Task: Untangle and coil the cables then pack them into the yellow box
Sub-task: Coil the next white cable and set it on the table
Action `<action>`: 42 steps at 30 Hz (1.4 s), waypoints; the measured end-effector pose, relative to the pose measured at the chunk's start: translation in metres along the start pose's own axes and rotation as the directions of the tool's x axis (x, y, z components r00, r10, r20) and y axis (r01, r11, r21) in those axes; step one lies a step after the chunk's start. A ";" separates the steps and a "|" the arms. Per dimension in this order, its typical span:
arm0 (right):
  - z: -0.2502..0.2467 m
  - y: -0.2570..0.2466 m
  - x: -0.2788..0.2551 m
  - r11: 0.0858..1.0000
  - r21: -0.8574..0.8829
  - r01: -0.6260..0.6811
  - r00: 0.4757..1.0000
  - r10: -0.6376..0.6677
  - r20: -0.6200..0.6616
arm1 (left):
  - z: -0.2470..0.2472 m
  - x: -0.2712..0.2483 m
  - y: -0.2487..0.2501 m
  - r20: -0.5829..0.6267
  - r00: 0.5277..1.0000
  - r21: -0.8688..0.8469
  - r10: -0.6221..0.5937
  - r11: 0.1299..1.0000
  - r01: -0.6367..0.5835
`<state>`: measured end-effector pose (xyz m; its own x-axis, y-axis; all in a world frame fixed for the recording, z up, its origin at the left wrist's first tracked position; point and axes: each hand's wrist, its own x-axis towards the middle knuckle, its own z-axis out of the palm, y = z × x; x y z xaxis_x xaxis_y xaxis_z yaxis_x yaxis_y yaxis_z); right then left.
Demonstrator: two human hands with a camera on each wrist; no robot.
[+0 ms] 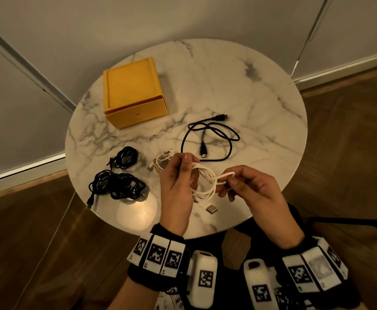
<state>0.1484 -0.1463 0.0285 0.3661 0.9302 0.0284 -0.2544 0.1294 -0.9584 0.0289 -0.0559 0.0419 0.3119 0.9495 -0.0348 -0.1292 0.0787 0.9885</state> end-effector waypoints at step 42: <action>-0.017 0.025 -0.013 0.994 0.093 -0.066 0.967 0.086 -0.240 | 0.041 -0.006 -0.006 0.150 0.980 0.038 -0.132 0.991 0.127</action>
<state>0.1525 -0.1613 -0.0006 0.5471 0.8279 -0.1235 -0.3600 0.0995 -0.9276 0.0660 -0.0747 0.0422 0.4641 0.8743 -0.1422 -0.0526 0.1874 0.9809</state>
